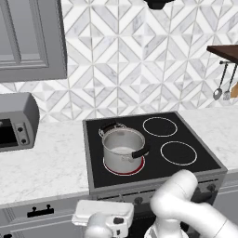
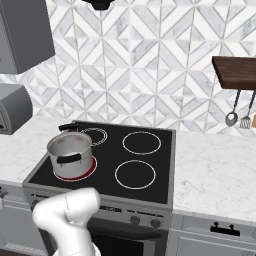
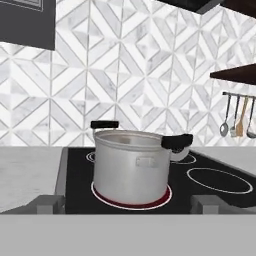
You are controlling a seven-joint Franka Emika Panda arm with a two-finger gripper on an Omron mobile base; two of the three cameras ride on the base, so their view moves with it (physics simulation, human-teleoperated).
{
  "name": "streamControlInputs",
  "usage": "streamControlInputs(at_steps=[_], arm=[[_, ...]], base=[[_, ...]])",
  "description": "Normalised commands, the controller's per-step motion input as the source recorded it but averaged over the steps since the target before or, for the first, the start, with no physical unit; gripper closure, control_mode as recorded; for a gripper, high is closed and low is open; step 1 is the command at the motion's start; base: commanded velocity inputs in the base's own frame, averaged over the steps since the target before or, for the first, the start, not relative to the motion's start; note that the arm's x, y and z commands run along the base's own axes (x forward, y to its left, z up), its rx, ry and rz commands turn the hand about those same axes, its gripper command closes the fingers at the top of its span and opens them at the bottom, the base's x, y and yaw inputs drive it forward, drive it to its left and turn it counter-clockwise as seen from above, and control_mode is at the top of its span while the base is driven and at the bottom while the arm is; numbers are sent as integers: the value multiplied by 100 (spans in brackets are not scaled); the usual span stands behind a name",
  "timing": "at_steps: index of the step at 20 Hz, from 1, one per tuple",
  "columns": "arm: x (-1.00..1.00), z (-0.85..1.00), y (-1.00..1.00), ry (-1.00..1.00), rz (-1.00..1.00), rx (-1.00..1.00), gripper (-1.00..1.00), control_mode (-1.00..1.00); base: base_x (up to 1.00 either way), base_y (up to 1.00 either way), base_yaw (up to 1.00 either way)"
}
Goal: Turn off the front left burner of the stove.
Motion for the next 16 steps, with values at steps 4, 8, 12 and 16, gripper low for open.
streamControlInputs(at_steps=[4, 8, 12, 16], arm=[[0, -55, 7, -25, 0, 1, -100, -100], [0, -47, 12, -20, 0, 0, -100, -100], [0, -40, 22, -12, 0, 0, -100, -100], [0, -31, 31, -1, 0, 0, -100, -100]], base=[[0, 0, 0], [0, 0, 0], [0, 0, 0], [0, 0, 0]])
